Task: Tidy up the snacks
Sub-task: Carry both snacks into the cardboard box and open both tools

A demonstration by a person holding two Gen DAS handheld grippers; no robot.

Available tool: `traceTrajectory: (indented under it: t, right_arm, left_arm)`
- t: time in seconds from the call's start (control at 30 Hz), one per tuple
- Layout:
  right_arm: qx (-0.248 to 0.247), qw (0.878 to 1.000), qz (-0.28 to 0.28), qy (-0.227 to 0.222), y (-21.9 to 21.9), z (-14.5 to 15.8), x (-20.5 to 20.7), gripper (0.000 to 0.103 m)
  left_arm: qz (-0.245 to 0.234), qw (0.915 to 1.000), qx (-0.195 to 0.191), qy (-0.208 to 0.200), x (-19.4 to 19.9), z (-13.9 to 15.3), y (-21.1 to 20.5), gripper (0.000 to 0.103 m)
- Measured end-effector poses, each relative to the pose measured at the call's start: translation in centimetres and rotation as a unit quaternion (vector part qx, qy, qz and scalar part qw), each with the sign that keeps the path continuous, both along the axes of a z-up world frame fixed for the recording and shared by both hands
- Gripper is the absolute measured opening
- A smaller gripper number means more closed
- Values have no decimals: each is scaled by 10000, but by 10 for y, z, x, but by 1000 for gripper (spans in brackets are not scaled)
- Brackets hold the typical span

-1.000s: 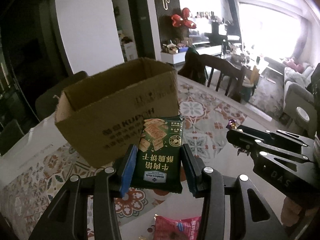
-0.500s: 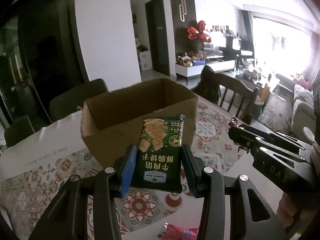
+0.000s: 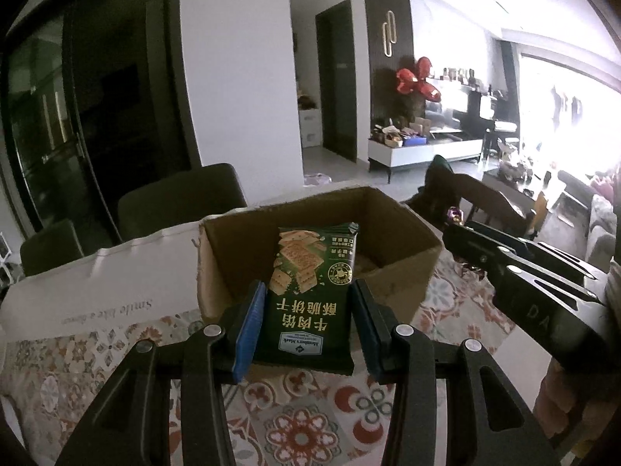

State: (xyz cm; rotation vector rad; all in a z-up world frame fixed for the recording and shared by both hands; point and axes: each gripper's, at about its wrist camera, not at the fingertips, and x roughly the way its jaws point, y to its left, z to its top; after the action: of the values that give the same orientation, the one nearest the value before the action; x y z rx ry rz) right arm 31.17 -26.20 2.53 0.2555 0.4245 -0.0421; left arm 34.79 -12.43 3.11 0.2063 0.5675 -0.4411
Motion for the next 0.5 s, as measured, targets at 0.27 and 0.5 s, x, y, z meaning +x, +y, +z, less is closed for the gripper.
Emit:
traceTrajectory:
  t: [0.27,0.5]
  right_arm:
    - [-114,9997,183,75,-1,8,39,22]
    - [-193,9989,351,237,2,6,64,22]
  left_arm:
    - [161,9997,-155,45,32,3,-1,44]
    - [237,9991,-239,244,59,-1,-5,44]
